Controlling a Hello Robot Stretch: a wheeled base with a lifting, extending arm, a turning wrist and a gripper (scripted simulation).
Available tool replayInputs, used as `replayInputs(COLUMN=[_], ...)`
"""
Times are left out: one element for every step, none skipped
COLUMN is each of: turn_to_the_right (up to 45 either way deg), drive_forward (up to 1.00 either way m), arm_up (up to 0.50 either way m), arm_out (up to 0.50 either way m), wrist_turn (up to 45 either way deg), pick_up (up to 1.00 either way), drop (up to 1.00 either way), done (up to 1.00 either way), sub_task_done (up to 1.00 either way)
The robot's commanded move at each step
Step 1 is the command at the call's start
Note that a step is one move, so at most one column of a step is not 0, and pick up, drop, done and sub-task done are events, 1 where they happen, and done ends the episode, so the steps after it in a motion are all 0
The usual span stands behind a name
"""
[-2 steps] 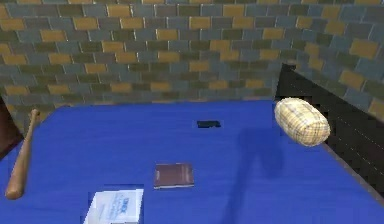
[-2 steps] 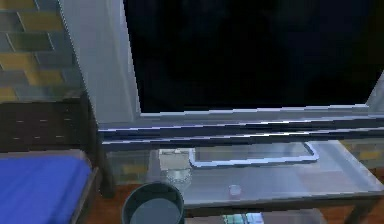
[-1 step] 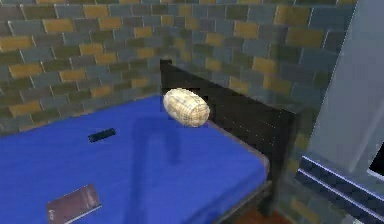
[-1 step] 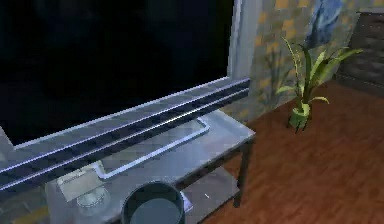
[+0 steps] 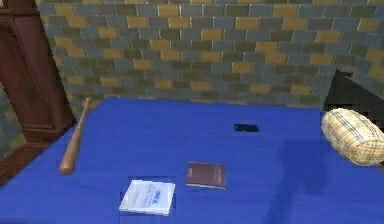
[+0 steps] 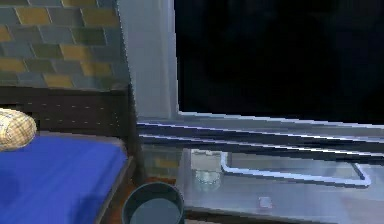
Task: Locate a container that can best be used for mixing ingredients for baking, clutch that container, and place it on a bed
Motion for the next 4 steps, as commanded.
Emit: replayInputs(turn_to_the_right=[-24.0,45.0,24.0,-45.0], drive_forward=[0.0,0.0,0.0,0.0], arm_up=[0.0,0.0,0.0,0.0], arm_out=[0.0,0.0,0.0,0.0], wrist_turn=[0.0,0.0,0.0,0.0], pick_up=[0.0,0.0,0.0,0.0], drop=[0.0,0.0,0.0,0.0], done=[0.0,0.0,0.0,0.0], sub_task_done=[0.0,0.0,0.0,0.0])
